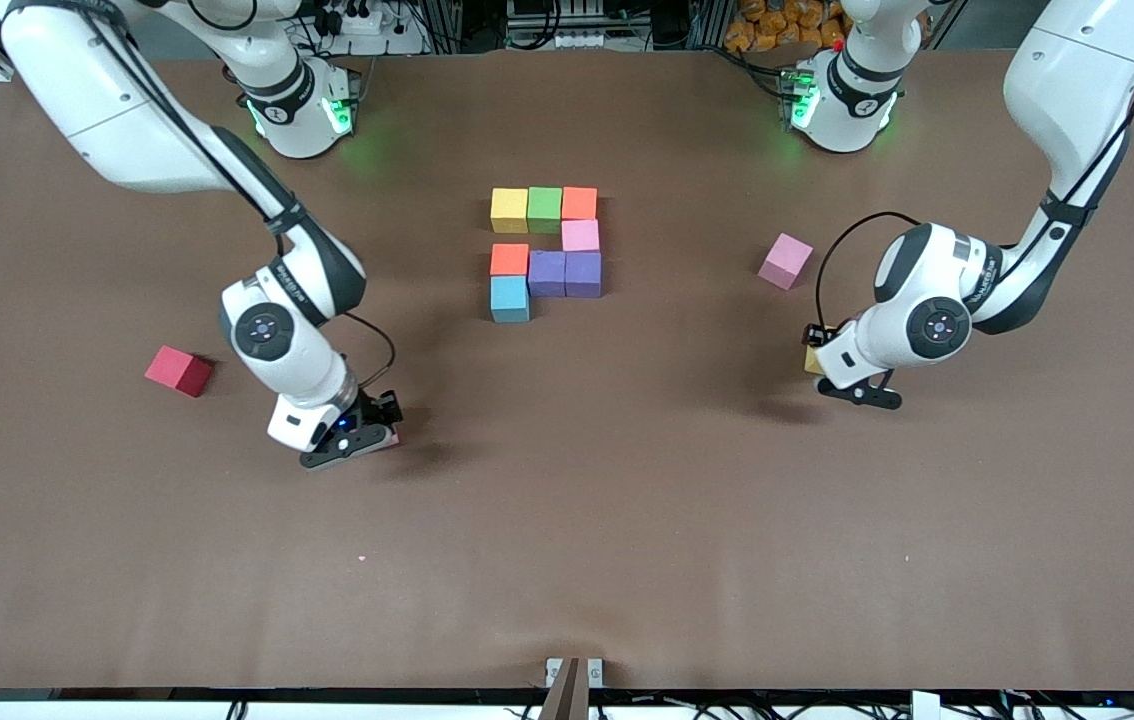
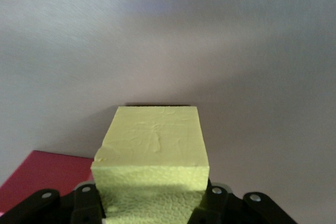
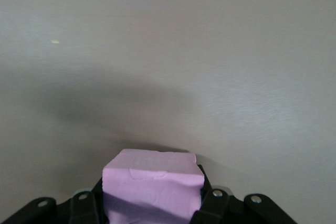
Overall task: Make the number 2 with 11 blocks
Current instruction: 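Grasp the lavender block with the right gripper while the left holds yellow, then carry lavender to the figure with the right gripper while left carries yellow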
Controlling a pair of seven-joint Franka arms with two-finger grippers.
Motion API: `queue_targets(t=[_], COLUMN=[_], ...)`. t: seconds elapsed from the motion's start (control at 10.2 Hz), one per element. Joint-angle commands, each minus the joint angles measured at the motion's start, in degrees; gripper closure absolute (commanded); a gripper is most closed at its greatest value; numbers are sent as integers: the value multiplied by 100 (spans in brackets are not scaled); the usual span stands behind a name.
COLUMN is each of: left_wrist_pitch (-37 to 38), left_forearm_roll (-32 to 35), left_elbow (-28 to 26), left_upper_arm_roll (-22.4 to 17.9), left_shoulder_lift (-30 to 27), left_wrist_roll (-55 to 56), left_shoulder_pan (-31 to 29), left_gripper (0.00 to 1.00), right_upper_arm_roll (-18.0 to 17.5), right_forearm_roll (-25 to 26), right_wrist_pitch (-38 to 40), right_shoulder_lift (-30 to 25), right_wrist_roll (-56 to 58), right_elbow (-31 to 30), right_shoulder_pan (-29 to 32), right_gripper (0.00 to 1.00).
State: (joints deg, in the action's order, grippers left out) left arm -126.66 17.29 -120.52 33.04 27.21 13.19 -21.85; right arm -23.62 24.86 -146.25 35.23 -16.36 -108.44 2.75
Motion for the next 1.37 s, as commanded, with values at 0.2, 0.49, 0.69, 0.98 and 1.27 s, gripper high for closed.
queue_targets(t=[0.2,0.49,0.69,0.98,1.27], left_wrist_pitch=[168,168,168,168,159], left_forearm_roll=[90,29,20,-6,-339], left_elbow=[669,864,1021,1119,1145], left_upper_arm_roll=[-17,-26,-26,9,27], left_shoulder_lift=[-155,-111,81,206,250], left_wrist_roll=[1332,2376,3194,4118,4936], left_shoulder_pan=[14,-39,5,84,356], left_gripper=[68,68,68,68,68], right_upper_arm_roll=[-379,-407,-389,-118,313], right_forearm_roll=[-847,-1370,-1352,-1291,-1159], right_wrist_pitch=[571,554,545,518,300], right_shoulder_lift=[-420,-438,-412,-394,-272], right_wrist_roll=[-843,-1350,-1833,-2231,-2266], right_elbow=[68,77,77,60,33], right_shoulder_pan=[-476,-976,-1284,-1837,-2225], right_gripper=[55,55,55,55,55])
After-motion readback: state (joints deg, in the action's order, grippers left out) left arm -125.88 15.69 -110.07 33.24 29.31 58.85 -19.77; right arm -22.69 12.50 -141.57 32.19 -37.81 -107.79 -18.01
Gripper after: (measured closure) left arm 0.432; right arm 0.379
